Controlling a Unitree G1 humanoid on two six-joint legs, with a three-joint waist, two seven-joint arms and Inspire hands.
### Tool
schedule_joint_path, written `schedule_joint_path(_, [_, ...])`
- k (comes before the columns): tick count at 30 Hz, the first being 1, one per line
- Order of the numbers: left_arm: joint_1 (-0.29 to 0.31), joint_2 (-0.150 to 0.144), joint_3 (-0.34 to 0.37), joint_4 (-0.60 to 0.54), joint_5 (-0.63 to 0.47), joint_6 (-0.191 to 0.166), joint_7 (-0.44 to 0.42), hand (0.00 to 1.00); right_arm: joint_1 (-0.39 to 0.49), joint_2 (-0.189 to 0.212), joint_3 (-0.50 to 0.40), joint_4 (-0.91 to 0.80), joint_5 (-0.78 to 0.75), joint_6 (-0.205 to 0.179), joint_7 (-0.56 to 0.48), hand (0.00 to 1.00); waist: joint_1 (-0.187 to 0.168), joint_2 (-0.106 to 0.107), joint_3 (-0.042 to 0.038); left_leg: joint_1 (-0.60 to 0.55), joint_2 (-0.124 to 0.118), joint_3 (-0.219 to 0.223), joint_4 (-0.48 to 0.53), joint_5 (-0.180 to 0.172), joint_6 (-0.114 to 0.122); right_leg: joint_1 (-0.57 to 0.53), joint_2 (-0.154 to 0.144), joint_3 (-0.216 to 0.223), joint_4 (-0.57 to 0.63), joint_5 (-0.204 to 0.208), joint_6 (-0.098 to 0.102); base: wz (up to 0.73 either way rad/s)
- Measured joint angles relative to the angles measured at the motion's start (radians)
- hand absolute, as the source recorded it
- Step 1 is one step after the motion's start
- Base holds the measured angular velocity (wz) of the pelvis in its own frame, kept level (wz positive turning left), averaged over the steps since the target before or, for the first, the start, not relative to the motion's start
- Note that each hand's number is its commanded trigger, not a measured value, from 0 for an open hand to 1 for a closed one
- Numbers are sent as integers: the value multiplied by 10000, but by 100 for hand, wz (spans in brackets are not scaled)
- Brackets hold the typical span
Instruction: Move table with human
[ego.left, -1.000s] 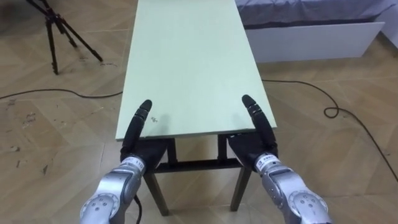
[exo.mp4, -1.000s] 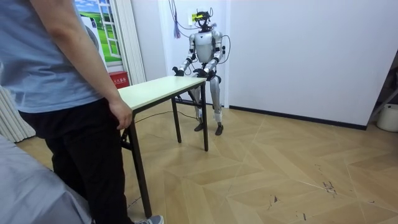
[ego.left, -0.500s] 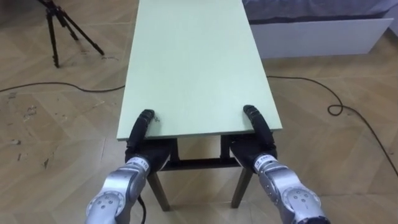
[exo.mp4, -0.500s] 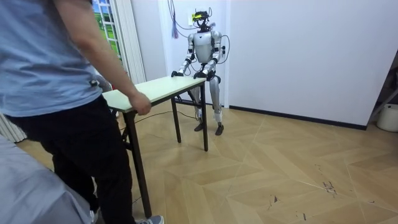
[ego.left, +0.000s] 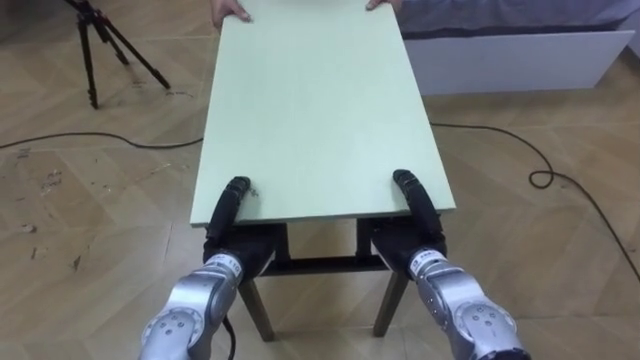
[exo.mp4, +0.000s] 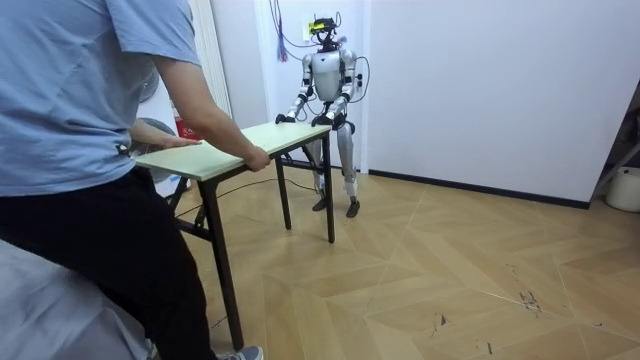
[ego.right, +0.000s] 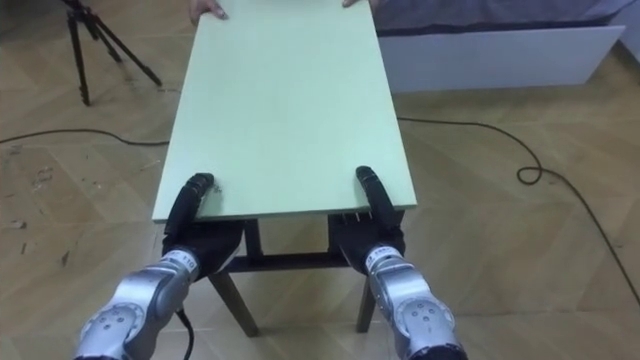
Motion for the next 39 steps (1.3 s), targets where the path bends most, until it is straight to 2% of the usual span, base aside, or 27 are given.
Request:
schedule_joint_path(6, [0, 4, -33, -3, 182, 12, -3, 100, 0, 0, 8, -18, 26, -14, -67, 100, -44, -3, -2, -5, 0, 33, 9, 0, 0, -8, 1, 2, 19, 6, -10, 0])
schedule_joint_path(14, [0, -24, -99, -211, 555, -301, -47, 100, 2, -7, 200, -602, 62, -18, -582, 100, -137, -11, -17, 12, 13, 168, 18, 3, 0, -156, -1, 158, 179, 32, -46, -6])
schedule_joint_path(23, [82, 9, -101, -418, 532, -110, -201, 100, 225, -148, 395, -1331, 383, -128, -1221, 100, 41, 58, -86, 140, 27, 148, -58, 4, -2, -122, 20, 187, 176, 55, -68, -5])
schedule_joint_path(24, [183, 3, -102, -497, 532, -111, -242, 100, 278, -157, 423, -1431, 381, -149, -1283, 100, 40, 86, -119, 178, 27, 145, -87, 4, -2, -102, 23, 173, 173, 55, -68, -4])
schedule_joint_path(25, [296, 2, -117, -584, 532, -90, -247, 100, 402, -189, 497, -1563, 381, -196, -1286, 100, 41, 119, -187, 203, 26, 138, -129, 4, -2, -90, 25, 166, 171, 55, -68, 0])
schedule_joint_path(28, [599, -6, -137, -843, 559, 1, -257, 100, 674, -246, 682, -1885, 382, -220, -1322, 100, 55, 139, -235, 370, 29, 142, -223, 4, -1, 28, 37, 163, 162, 54, -68, -2])
schedule_joint_path(31, [1361, -39, -286, -1712, 554, 127, -257, 100, 1457, -374, 776, -2878, 393, -209, -1457, 100, 290, 138, -237, 504, 25, 139, -269, 4, -2, 97, 42, 192, 158, 54, -67, -8])
schedule_joint_path(39, [1910, -37, -341, -2854, 551, 123, -230, 100, 1822, -288, 796, -3743, 596, -176, -1632, 100, 307, 139, -235, 481, 2, 157, -343, 4, -2, 150, 41, 116, -9, 54, -65, 2])
